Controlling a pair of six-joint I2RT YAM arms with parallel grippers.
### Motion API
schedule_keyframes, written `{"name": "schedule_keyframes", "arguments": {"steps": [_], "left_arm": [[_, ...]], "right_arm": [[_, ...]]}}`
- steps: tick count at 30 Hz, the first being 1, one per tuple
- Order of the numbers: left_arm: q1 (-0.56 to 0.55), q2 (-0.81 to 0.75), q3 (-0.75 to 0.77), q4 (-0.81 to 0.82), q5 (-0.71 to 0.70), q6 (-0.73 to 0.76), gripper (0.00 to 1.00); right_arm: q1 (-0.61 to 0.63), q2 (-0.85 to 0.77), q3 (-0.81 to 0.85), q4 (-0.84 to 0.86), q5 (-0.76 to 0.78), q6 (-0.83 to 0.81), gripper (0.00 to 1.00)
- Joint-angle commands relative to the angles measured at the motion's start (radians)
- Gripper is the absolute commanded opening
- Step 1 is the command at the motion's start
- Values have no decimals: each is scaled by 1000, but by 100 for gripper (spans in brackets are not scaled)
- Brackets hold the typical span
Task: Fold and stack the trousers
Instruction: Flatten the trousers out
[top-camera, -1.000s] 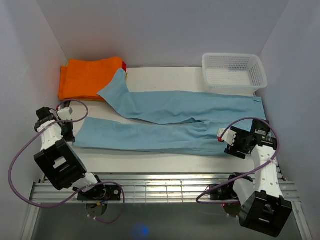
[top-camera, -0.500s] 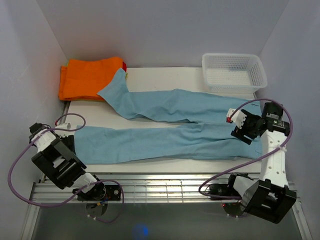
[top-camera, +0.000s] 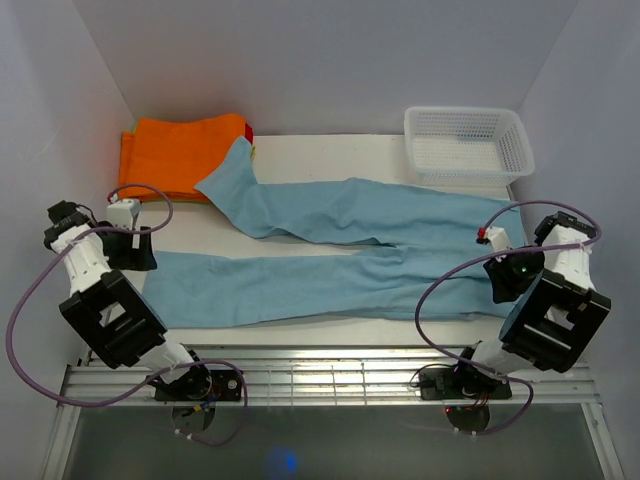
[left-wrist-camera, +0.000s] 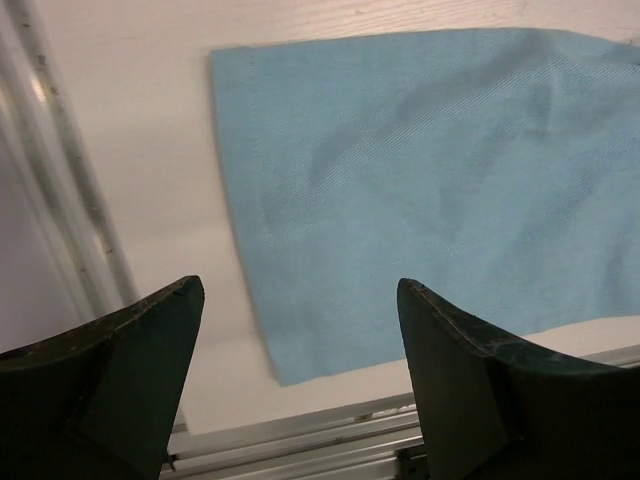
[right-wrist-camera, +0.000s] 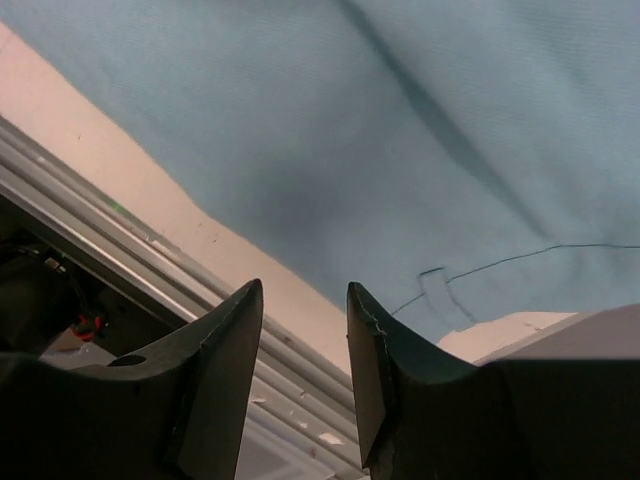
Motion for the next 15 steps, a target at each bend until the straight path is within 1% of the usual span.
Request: {"name": "schedule_keyframes", "arguments": {"steps": [1, 3, 4, 7, 8, 9, 10, 11, 12, 13, 15], "left_arm": [[-64, 6, -51, 37, 15, -47, 89], [-101, 0, -72, 50, 11, -68, 89], [-113, 0, -83, 64, 7, -82, 89], [-129, 10, -137, 104, -27, -96, 89], [-129, 16, -152, 110, -35, -96, 89], [-129, 23, -173, 115, -50, -96, 89], [-127, 38, -181, 116, -56, -99, 87], [-127, 44, -189, 116, -64, -106, 85], [-127, 52, -203, 118, -70, -110, 84], [-129, 62, -212, 127, -77, -114, 82], [-127, 84, -241, 136, -105, -123, 77]], "right_arm": [[-9, -86, -111, -24, 84, -48, 45], [-8, -135, -194, 59, 127, -108, 43], [-6, -178, -273, 149, 148, -131, 42], [-3, -238, -378, 297, 213, -214, 42], [-3, -252, -434, 328, 226, -232, 40], [-3, -267, -458, 349, 233, -250, 38], [-3, -301, -479, 365, 239, -293, 33], [-3, -319, -508, 392, 242, -312, 19], [-3, -358, -518, 399, 243, -335, 12], [-5, -382, -524, 403, 246, -384, 8], [-8, -451, -533, 418, 239, -430, 8]]}}
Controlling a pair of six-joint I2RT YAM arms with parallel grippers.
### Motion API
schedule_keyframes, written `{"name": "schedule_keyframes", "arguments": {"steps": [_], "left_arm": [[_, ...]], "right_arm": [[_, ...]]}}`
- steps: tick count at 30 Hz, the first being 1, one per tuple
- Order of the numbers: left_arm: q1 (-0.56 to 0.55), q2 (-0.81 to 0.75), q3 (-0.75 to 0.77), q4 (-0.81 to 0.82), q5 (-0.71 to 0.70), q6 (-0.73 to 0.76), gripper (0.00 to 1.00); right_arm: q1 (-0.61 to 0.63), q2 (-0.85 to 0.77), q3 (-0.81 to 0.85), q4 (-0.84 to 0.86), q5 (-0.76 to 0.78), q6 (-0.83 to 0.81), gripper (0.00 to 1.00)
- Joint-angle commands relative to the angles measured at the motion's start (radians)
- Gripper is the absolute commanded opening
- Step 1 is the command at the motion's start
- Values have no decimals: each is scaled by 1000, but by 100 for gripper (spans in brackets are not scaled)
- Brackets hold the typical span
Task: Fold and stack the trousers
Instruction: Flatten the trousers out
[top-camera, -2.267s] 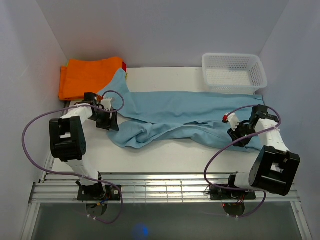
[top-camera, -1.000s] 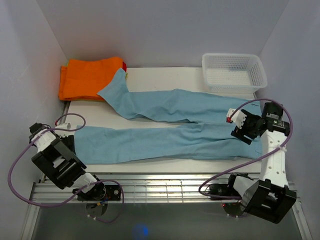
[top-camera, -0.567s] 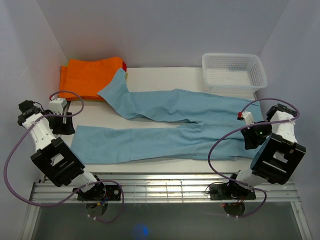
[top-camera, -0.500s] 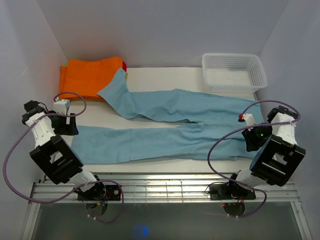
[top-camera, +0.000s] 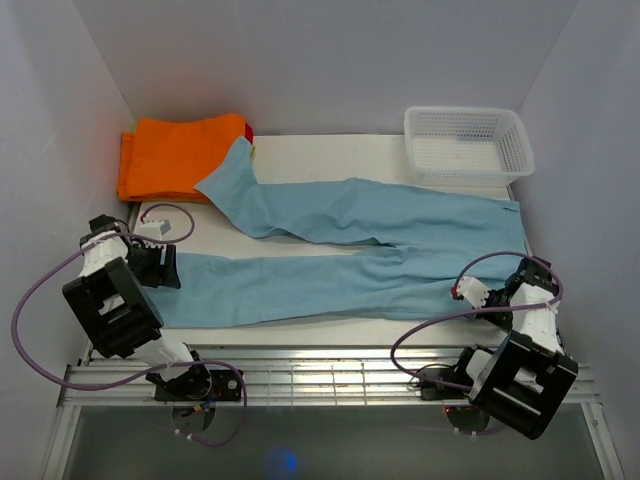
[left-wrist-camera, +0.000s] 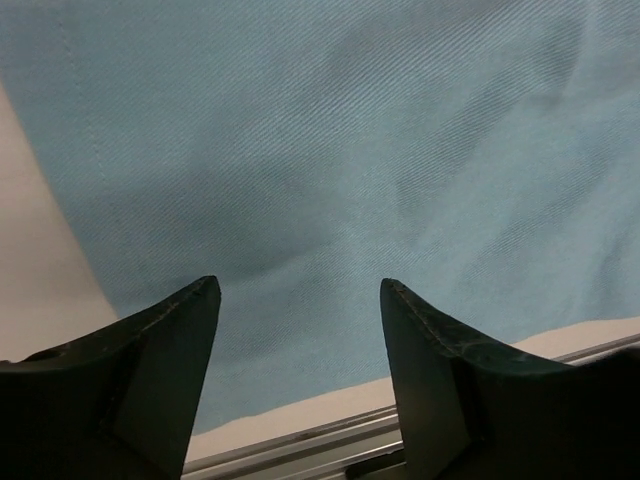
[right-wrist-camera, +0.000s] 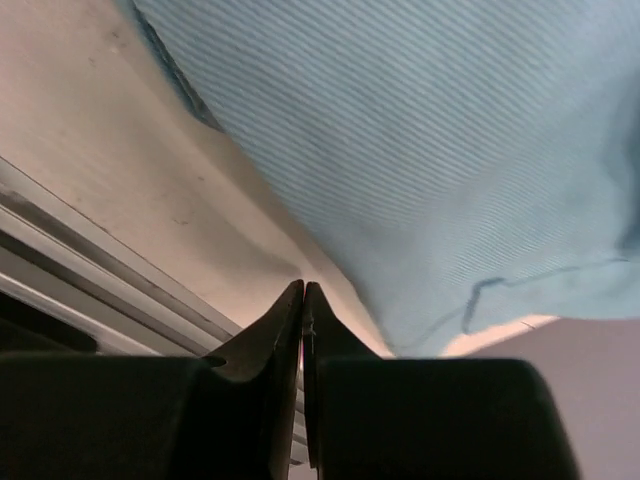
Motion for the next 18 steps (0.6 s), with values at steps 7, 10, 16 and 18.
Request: {"name": "schedule_keyframes", "arguments": {"steps": [7, 10, 16, 18], "left_arm": [[42, 130, -42, 103, -64, -61, 38], [54, 124, 22, -18, 30, 50, 48], [51, 18, 179, -228, 242, 223, 83], [48, 25, 252, -267, 283, 243, 86]], "right_arm": [[-42, -321, -3, 142, -145, -304, 8], [-60, -377, -6, 137, -178, -358, 8], [-59, -23, 379, -312, -354, -201, 64], [-13, 135, 525, -462, -395, -129, 72]]}}
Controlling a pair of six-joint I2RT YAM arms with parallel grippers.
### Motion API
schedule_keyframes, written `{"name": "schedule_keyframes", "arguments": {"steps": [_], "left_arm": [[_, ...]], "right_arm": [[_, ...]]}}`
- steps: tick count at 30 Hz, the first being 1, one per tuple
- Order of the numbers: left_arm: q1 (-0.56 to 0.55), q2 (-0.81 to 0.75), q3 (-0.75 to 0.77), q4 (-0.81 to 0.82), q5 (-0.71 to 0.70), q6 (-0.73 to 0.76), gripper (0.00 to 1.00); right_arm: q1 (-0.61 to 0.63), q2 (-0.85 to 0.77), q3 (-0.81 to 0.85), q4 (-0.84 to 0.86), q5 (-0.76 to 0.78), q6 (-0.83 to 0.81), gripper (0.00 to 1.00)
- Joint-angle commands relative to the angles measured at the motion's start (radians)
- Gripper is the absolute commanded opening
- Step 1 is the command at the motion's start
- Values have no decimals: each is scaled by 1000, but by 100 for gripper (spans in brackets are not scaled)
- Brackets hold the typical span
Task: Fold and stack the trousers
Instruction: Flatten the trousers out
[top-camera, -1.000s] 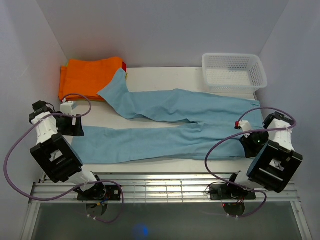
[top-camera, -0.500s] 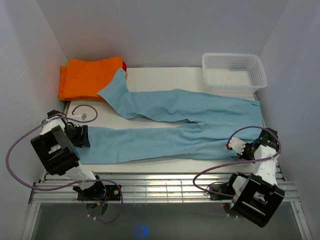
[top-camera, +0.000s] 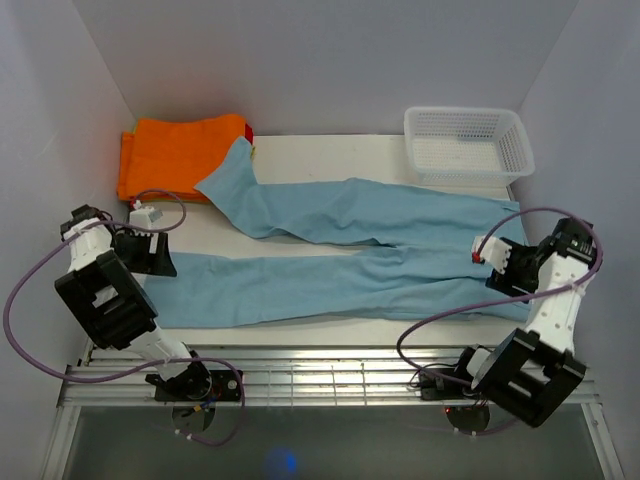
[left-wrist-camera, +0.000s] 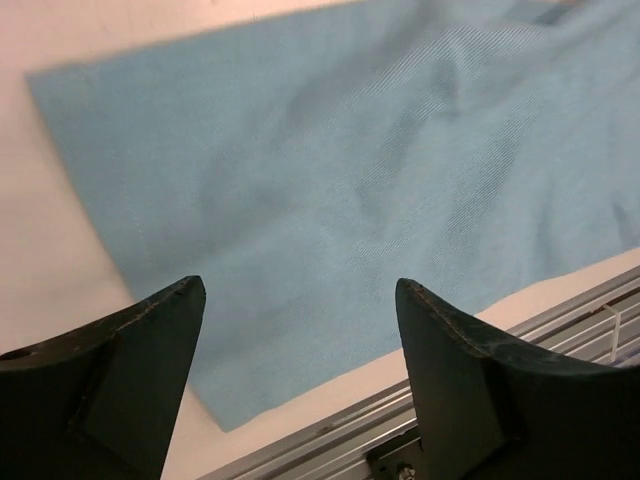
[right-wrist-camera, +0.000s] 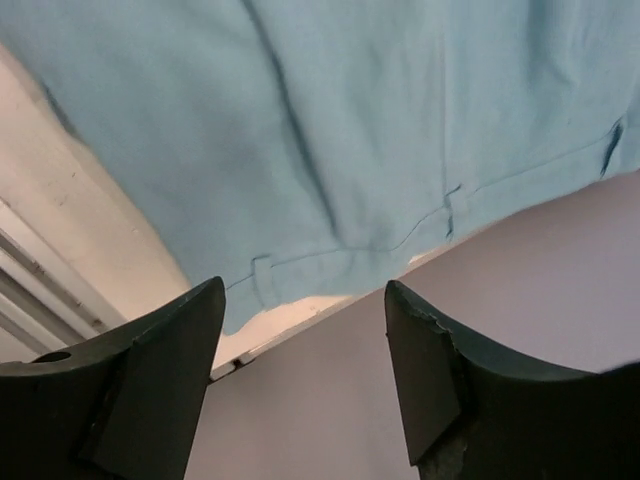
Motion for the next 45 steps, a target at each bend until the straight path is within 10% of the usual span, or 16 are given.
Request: {"name": "schedule_keyframes", "arguments": {"steps": [1, 19, 26, 37, 45], "left_arm": [[-8, -46, 123, -128, 152, 103, 89], [-170, 224, 309, 0, 44, -55, 96], [-239, 265, 291, 46, 43, -68, 92], [-333, 264, 248, -61, 169, 231, 90], [-362, 253, 98, 203, 46, 129, 80]], "right_arm": [[81, 195, 181, -262, -136, 185, 71], [503, 169, -207, 67, 56, 292, 46], [519, 117, -271, 97, 129, 255, 8], [519, -355, -556, 424, 245, 76, 8], [519, -598, -668, 487, 185, -1, 8]]}}
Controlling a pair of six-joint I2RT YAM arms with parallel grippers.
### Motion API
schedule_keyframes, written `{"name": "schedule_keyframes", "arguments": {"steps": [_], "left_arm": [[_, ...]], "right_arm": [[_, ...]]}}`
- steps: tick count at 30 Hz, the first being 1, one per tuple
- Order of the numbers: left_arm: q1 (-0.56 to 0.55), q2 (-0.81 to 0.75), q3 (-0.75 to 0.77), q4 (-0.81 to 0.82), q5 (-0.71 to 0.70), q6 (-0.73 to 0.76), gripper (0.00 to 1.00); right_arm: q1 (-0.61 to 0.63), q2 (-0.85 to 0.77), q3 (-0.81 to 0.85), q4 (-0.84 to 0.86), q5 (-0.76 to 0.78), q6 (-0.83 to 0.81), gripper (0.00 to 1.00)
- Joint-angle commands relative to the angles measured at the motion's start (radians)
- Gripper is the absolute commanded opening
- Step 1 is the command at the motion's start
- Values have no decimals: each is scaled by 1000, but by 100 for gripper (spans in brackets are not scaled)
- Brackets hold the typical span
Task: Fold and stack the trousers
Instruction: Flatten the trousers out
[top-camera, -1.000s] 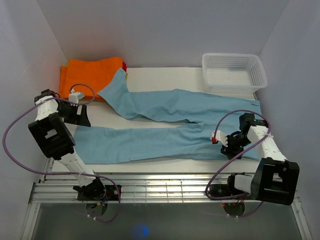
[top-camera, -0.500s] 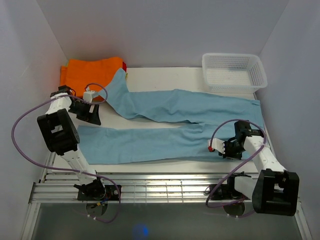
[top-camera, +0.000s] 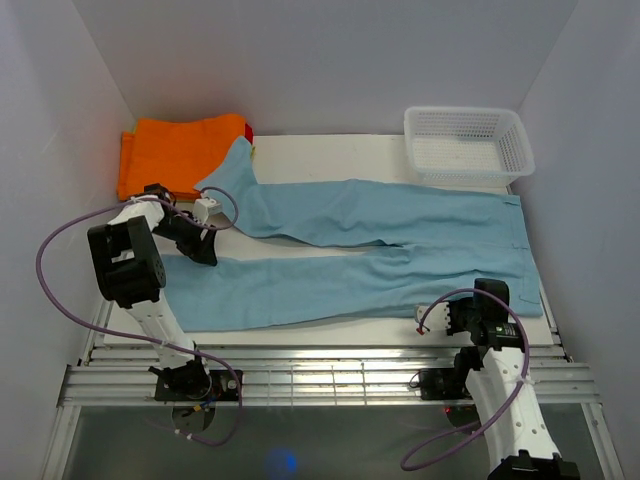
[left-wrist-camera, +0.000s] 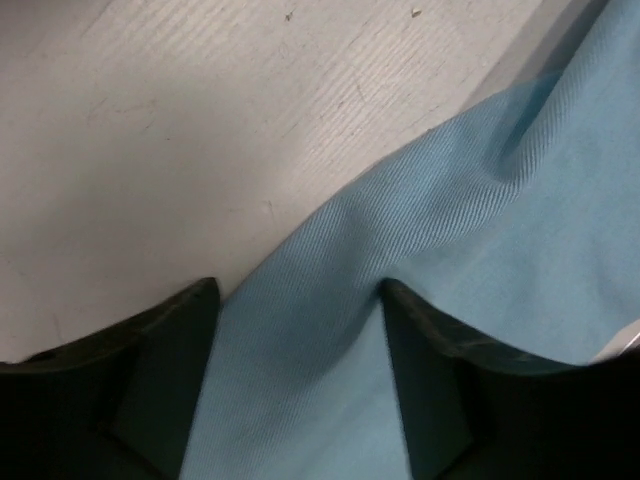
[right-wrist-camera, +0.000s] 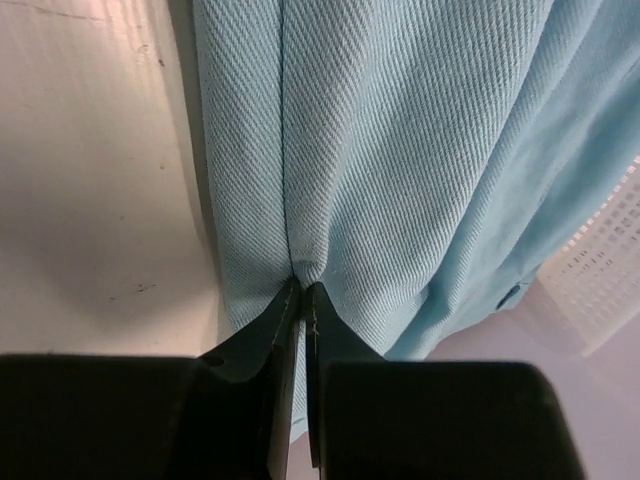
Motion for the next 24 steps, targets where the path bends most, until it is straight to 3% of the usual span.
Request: {"name": "schedule_keyframes", "arguments": {"steps": [1, 4, 5, 8, 21, 22, 24], "left_arm": [[-7, -13, -53, 139, -50, -12, 70], [-8, -5, -90, 146, -101, 12, 47], [-7, -2, -101, 152, -119, 21, 29], [5, 6, -115, 210, -179, -7, 0], [33, 33, -37, 391, -343, -190, 0], [33, 23, -28, 332, -314, -187, 15], [38, -9, 8, 235, -148, -131, 39]], "right_arm": [[2, -31, -3, 79, -6, -55, 8], [0, -12, 21, 59, -3, -37, 8], [0, -9, 27, 55, -9, -32, 8], [0, -3, 43, 0, -25, -50, 8], [-1, -115, 69, -342, -106, -297, 8], [0, -132, 66, -355, -106, -308, 8], [0, -181, 69, -355, -118, -310, 29]]}}
